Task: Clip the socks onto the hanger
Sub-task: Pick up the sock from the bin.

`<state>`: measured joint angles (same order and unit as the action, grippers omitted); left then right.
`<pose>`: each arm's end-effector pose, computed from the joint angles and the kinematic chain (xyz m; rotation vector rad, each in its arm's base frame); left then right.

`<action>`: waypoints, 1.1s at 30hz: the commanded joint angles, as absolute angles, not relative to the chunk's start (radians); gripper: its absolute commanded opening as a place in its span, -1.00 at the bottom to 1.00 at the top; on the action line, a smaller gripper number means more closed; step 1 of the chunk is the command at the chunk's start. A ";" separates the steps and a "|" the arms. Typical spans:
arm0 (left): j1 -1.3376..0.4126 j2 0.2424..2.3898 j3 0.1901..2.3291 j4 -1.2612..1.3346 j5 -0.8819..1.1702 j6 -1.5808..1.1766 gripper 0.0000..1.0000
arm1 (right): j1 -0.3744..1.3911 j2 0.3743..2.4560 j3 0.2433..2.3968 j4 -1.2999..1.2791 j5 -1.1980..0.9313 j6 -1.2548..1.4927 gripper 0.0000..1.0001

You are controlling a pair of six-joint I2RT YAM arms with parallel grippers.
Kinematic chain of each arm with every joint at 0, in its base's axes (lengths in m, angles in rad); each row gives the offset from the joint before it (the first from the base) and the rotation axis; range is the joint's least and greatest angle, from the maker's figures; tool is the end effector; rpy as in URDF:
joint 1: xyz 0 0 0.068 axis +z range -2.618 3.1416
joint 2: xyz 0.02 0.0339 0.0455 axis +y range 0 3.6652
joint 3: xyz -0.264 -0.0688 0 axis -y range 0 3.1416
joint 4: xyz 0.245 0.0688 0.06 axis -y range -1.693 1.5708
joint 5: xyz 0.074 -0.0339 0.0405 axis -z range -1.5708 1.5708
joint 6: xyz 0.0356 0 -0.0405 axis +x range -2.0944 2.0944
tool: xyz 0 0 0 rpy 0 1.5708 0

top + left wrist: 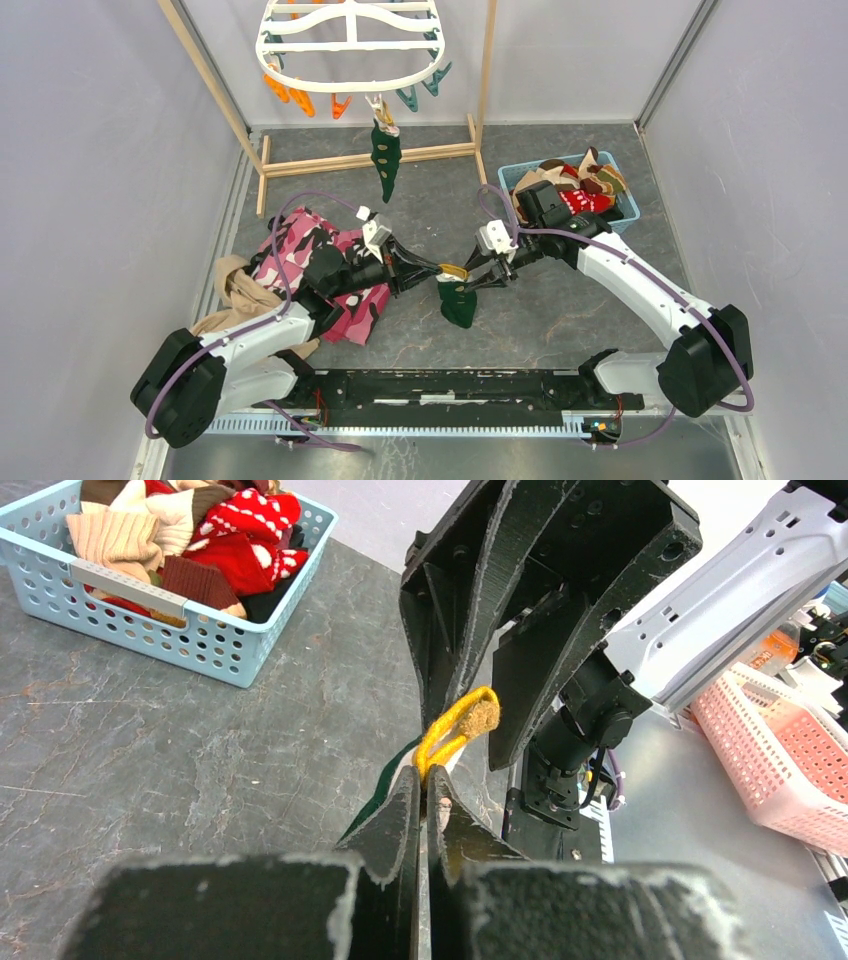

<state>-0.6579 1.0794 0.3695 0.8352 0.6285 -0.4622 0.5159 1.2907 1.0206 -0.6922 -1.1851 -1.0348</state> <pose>0.1631 -0.1525 0.2449 0.7079 1.4620 -1.3378 0.2004 0.1516 0.2880 -1.7222 1.1459 1.1540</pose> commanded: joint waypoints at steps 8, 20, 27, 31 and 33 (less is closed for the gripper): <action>-0.653 1.086 0.446 0.793 0.605 -0.401 -0.96 | 0.514 1.279 1.055 -0.721 -1.224 -1.076 -0.26; -0.653 1.136 0.472 0.809 0.612 -0.410 -0.93 | 0.514 1.299 1.055 -0.708 -1.263 -1.042 -1.00; -0.658 1.294 0.527 0.933 0.692 -0.542 -0.65 | 0.514 1.318 1.064 -0.741 -1.298 -1.064 -1.00; -0.663 1.340 0.519 1.024 0.682 -0.594 -0.08 | 0.513 1.326 1.073 -0.773 -1.292 -1.101 -1.00; -0.663 1.330 0.506 1.032 0.652 -0.596 0.15 | 0.514 1.327 1.078 -0.800 -1.287 -1.132 -1.00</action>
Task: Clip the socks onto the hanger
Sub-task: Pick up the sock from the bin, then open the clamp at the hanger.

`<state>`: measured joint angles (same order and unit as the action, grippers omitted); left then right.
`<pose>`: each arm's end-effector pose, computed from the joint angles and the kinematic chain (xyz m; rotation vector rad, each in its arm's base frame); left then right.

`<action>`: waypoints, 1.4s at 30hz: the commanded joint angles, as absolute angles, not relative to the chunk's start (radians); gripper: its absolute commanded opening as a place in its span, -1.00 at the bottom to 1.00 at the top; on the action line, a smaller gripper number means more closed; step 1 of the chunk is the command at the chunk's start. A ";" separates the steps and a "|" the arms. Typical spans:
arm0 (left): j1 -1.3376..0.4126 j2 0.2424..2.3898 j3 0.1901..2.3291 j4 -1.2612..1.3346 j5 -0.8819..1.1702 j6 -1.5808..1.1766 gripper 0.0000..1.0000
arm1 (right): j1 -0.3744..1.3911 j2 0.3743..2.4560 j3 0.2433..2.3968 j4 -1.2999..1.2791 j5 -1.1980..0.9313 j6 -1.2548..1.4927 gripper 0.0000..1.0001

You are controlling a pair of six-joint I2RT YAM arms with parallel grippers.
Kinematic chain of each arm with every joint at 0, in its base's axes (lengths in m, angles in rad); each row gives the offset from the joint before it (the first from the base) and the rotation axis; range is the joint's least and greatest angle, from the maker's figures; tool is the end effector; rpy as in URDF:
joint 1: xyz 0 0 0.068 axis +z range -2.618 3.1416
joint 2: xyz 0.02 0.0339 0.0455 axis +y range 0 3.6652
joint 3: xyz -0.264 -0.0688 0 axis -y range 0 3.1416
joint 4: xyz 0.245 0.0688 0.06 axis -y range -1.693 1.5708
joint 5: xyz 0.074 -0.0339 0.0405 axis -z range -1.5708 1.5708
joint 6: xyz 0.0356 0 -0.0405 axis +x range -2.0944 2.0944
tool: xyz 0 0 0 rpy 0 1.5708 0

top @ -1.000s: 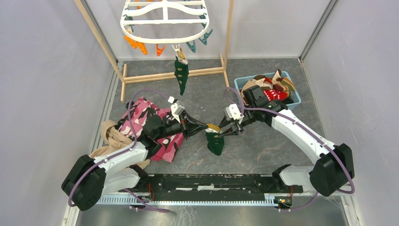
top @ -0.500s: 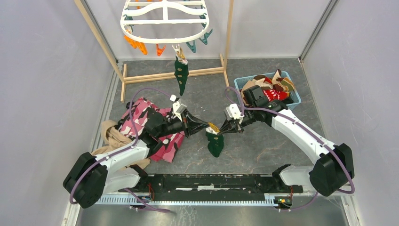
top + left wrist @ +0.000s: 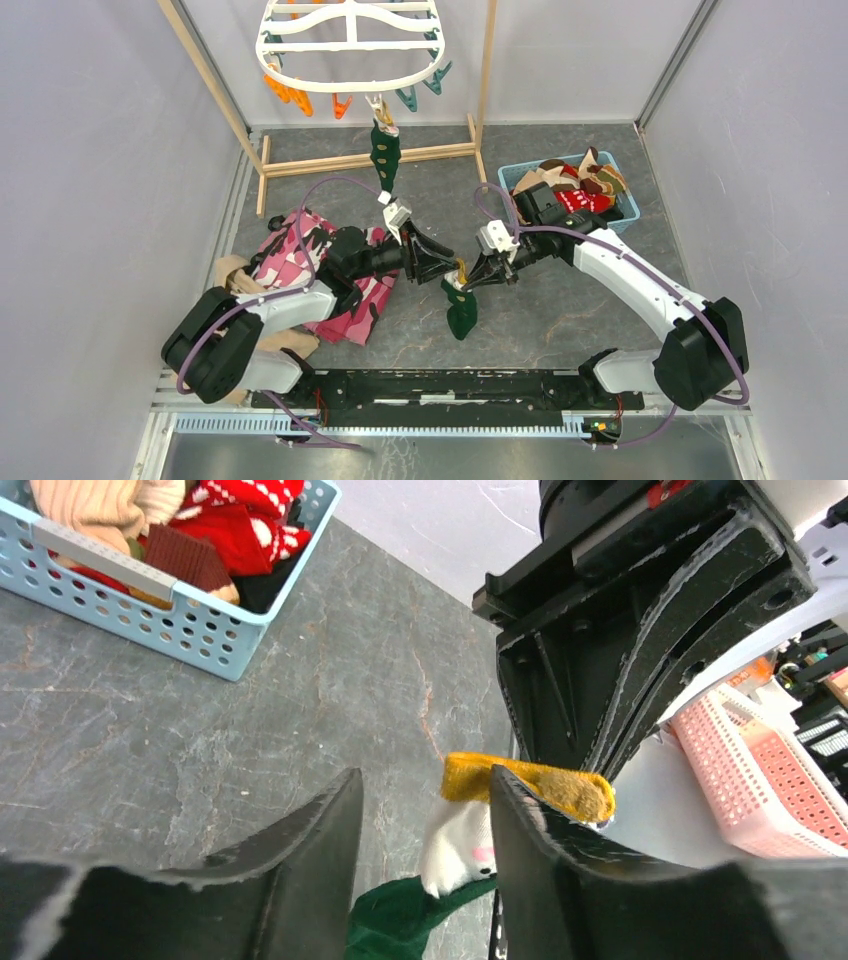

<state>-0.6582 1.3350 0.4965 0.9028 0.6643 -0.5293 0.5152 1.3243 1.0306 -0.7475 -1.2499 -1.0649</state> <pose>0.1990 -0.1816 0.2347 0.6909 1.5599 -1.4131 0.2014 0.1528 0.2825 -1.7132 1.1411 1.2540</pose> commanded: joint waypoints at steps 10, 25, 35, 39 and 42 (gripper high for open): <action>-0.603 1.043 0.506 0.503 0.327 -0.419 0.63 | 0.477 1.313 1.095 -0.866 -1.288 -1.212 -1.00; -0.600 0.799 0.674 0.176 0.295 -0.501 0.99 | 0.416 1.291 1.073 -0.751 -1.307 -1.065 -1.00; -0.605 0.952 1.060 -0.038 0.229 -0.585 0.70 | 0.398 1.261 1.039 -0.615 -1.266 -0.909 -1.00; -0.625 1.014 1.179 -0.069 0.099 -0.561 0.69 | 0.397 1.258 1.038 -0.602 -1.256 -0.889 -1.00; -0.659 1.069 1.256 -0.076 -0.008 -0.545 0.61 | 0.396 1.256 1.038 -0.592 -1.250 -0.876 -1.00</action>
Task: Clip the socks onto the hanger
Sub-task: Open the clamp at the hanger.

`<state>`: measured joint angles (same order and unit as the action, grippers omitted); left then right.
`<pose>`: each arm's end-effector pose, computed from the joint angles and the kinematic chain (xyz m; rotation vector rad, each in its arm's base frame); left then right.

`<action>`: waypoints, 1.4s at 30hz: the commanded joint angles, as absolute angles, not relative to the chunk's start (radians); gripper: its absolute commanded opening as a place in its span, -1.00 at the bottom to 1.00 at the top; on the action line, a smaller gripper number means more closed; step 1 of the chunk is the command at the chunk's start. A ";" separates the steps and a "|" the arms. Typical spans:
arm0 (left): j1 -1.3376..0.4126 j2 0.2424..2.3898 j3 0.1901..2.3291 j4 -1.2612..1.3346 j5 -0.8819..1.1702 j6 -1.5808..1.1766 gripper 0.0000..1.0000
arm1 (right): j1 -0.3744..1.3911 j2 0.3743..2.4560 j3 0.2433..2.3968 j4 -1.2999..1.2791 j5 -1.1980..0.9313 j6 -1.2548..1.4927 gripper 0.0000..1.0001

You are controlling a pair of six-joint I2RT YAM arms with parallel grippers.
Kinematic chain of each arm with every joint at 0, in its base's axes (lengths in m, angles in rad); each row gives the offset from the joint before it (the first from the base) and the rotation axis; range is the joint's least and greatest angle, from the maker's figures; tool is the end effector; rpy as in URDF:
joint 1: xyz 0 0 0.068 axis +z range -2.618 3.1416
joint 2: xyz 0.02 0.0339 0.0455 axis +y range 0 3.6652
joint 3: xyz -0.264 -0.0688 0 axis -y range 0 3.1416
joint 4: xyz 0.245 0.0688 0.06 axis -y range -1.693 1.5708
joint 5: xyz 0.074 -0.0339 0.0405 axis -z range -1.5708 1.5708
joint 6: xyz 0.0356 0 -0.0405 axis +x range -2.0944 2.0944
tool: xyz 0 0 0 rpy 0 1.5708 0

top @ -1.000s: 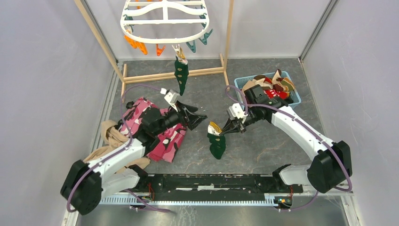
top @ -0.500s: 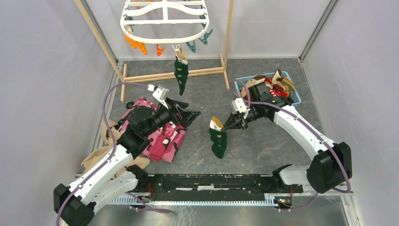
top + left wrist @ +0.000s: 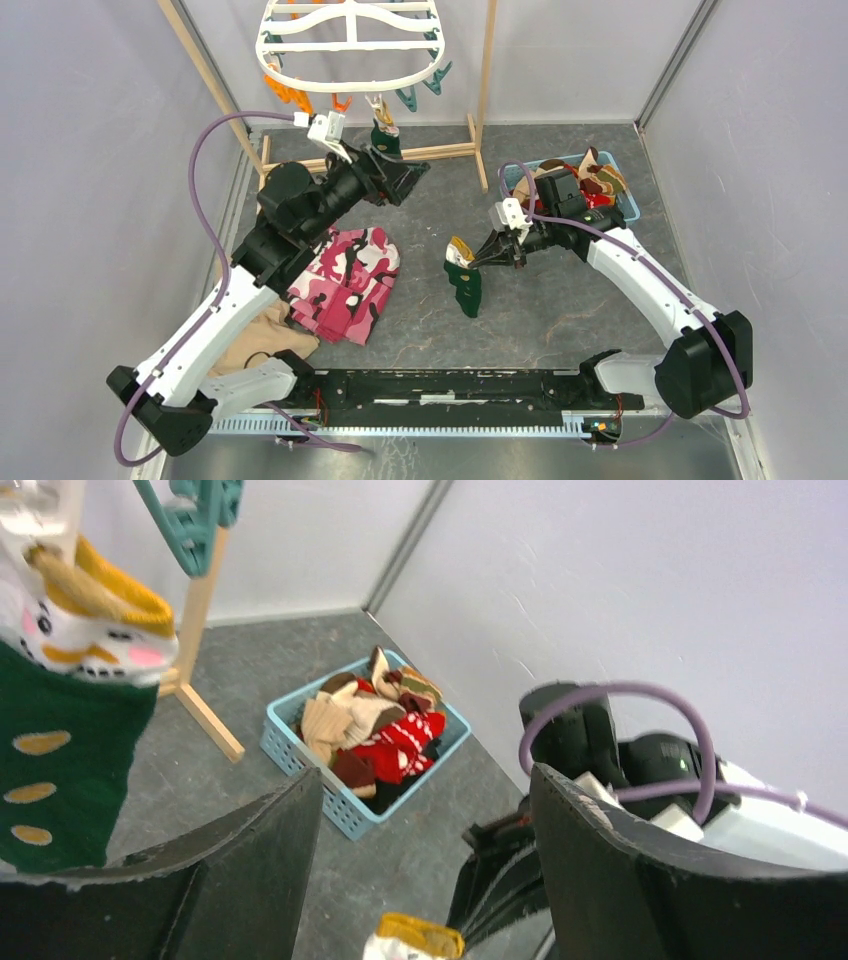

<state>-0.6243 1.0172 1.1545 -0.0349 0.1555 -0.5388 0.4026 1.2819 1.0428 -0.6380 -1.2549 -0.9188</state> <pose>0.1788 -0.1356 0.4422 0.2006 1.5478 -1.0477 0.2181 0.1296 0.3014 -1.5754 1.2069 1.1690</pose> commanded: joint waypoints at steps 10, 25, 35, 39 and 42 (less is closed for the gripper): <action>-0.816 1.332 1.606 -0.240 -0.416 -0.514 0.33 | 0.395 1.258 1.041 -0.591 -1.241 -0.864 -1.00; -0.838 1.571 1.889 -0.407 -0.715 -0.424 0.42 | 0.387 1.291 1.087 -0.699 -1.247 -0.946 -1.00; -0.800 1.587 1.883 -0.406 -0.740 -0.435 0.38 | 0.379 1.296 1.100 -0.736 -1.256 -0.976 -1.00; -0.768 1.581 1.858 -0.385 -0.712 -0.451 0.36 | 0.379 1.298 1.105 -0.749 -1.259 -0.988 -1.00; -0.755 1.585 1.851 -0.370 -0.705 -0.447 0.36 | 0.375 1.299 1.108 -0.758 -1.262 -0.997 -1.00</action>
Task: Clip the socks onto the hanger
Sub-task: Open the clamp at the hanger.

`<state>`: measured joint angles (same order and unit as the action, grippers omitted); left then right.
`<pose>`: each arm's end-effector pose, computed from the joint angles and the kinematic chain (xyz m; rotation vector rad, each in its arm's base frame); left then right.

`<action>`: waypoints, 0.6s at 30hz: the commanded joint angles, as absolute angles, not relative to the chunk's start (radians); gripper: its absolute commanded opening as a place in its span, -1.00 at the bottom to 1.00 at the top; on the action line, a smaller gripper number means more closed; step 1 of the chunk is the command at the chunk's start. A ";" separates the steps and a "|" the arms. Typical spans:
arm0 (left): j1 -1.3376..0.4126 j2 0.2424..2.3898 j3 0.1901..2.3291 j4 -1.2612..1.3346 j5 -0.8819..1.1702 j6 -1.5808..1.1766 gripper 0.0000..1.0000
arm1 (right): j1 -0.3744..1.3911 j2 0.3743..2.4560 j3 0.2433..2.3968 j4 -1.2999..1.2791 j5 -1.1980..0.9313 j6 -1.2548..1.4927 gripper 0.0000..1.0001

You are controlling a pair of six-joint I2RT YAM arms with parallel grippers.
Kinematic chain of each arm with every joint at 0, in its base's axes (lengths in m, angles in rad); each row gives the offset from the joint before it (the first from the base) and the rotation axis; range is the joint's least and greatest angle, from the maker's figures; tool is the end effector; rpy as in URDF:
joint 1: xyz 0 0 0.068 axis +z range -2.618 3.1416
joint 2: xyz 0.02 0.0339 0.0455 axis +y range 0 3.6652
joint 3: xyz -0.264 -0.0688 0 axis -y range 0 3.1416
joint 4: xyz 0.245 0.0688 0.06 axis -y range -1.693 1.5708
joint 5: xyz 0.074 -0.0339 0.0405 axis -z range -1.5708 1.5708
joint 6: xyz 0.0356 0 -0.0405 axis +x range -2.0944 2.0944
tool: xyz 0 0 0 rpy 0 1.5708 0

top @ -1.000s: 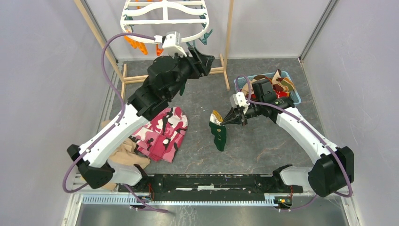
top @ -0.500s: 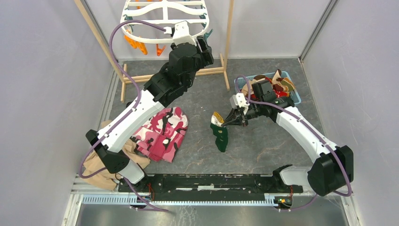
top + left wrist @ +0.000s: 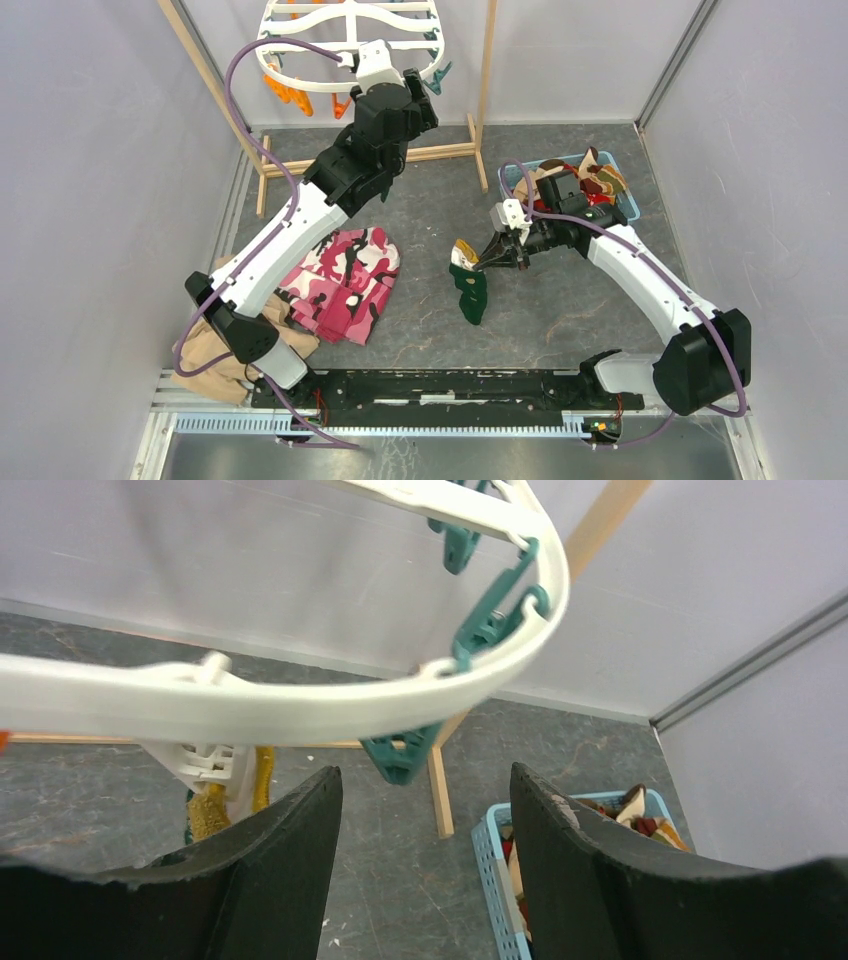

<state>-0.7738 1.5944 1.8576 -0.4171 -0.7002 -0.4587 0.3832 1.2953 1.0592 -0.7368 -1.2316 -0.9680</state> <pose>0.2644 -0.2262 0.4836 -0.2465 1.6804 -0.3197 0.2182 0.1241 0.2976 -1.5778 1.2772 1.1676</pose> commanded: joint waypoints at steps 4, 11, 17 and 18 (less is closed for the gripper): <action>-0.734 1.594 1.845 -0.349 -0.705 -0.430 0.36 | 0.373 1.301 1.110 -0.767 -1.264 -1.004 -1.00; -0.706 1.594 1.804 -0.265 -0.674 -0.385 0.29 | 0.371 1.319 1.129 -0.815 -1.270 -1.046 -1.00; -0.697 1.602 1.793 -0.219 -0.670 -0.353 0.28 | 0.369 1.329 1.138 -0.847 -1.275 -1.076 -1.00; -0.697 1.603 1.794 -0.214 -0.671 -0.348 0.28 | 0.369 1.331 1.140 -0.849 -1.275 -1.078 -1.00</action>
